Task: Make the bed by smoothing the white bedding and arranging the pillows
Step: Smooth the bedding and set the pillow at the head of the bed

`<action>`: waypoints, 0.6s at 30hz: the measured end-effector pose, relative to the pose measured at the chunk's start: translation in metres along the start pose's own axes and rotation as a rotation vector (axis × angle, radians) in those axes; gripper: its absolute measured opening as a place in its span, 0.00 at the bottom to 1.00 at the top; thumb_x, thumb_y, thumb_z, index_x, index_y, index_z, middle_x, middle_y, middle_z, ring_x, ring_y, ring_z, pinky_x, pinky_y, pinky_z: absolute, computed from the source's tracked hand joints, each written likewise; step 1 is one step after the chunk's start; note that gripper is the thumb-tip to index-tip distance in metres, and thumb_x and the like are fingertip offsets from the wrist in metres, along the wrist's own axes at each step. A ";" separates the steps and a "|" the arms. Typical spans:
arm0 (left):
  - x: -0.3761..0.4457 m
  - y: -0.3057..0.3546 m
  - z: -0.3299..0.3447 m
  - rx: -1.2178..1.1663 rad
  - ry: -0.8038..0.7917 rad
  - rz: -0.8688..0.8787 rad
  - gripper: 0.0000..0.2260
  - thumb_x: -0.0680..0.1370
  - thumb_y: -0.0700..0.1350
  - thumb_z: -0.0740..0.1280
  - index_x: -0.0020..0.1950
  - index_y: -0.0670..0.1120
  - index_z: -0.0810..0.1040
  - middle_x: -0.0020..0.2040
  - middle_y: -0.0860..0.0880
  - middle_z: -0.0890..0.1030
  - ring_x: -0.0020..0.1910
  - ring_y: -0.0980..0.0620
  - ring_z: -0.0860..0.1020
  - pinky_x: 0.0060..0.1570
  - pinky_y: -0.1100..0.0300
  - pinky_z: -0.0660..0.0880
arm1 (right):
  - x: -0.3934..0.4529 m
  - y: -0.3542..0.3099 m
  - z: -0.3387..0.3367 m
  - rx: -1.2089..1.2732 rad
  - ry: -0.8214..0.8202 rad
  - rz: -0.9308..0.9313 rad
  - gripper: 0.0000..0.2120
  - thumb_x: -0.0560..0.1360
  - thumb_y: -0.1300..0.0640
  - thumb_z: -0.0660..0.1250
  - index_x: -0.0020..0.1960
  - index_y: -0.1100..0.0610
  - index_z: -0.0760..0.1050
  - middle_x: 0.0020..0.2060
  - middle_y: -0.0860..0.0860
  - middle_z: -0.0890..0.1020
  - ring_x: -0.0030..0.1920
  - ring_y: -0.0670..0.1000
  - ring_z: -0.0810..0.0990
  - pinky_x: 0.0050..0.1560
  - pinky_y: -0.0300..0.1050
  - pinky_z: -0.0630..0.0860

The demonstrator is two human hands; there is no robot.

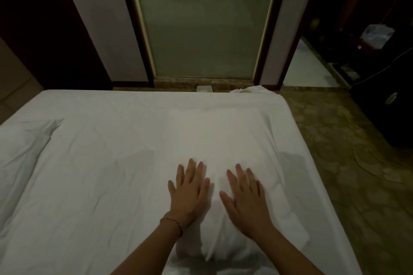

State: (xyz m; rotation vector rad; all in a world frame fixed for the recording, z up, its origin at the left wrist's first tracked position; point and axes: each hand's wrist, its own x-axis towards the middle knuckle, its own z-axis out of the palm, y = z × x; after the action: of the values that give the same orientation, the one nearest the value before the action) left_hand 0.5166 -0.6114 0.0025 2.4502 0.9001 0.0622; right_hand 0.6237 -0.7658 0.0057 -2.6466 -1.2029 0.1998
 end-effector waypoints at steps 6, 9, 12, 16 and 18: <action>-0.051 -0.001 0.004 0.080 0.065 0.040 0.38 0.76 0.70 0.33 0.81 0.54 0.51 0.82 0.50 0.51 0.80 0.45 0.49 0.76 0.43 0.51 | -0.056 0.022 0.011 -0.074 0.040 -0.062 0.36 0.79 0.31 0.49 0.79 0.53 0.58 0.78 0.55 0.61 0.76 0.60 0.60 0.72 0.56 0.54; -0.081 0.001 0.016 0.037 0.239 0.081 0.29 0.81 0.64 0.46 0.70 0.46 0.68 0.69 0.43 0.72 0.68 0.41 0.70 0.68 0.46 0.67 | -0.080 0.033 0.014 -0.082 0.133 -0.042 0.38 0.77 0.29 0.51 0.74 0.57 0.64 0.71 0.59 0.71 0.71 0.60 0.65 0.70 0.57 0.56; -0.109 -0.001 0.036 0.064 0.396 0.160 0.17 0.80 0.58 0.56 0.59 0.46 0.69 0.59 0.42 0.75 0.57 0.40 0.73 0.62 0.47 0.67 | -0.100 0.045 0.025 -0.058 0.259 -0.084 0.36 0.77 0.29 0.51 0.68 0.59 0.68 0.64 0.59 0.75 0.64 0.62 0.71 0.67 0.60 0.61; -0.118 -0.001 0.056 0.132 0.442 0.192 0.15 0.81 0.57 0.55 0.51 0.46 0.72 0.49 0.44 0.75 0.49 0.41 0.72 0.53 0.47 0.66 | -0.105 0.049 0.036 -0.005 0.401 -0.109 0.30 0.78 0.31 0.53 0.57 0.58 0.70 0.52 0.59 0.76 0.51 0.61 0.73 0.55 0.57 0.68; -0.104 -0.001 0.060 0.177 0.439 0.167 0.14 0.80 0.54 0.55 0.42 0.48 0.73 0.41 0.46 0.74 0.42 0.42 0.72 0.43 0.49 0.65 | -0.097 0.046 0.039 0.000 0.405 -0.093 0.27 0.79 0.32 0.51 0.48 0.56 0.70 0.43 0.56 0.76 0.43 0.59 0.72 0.45 0.54 0.67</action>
State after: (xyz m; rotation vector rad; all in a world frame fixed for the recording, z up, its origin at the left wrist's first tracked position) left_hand 0.4479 -0.7023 -0.0354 2.7270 0.9061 0.6252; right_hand 0.5853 -0.8628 -0.0409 -2.4575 -1.1768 -0.3363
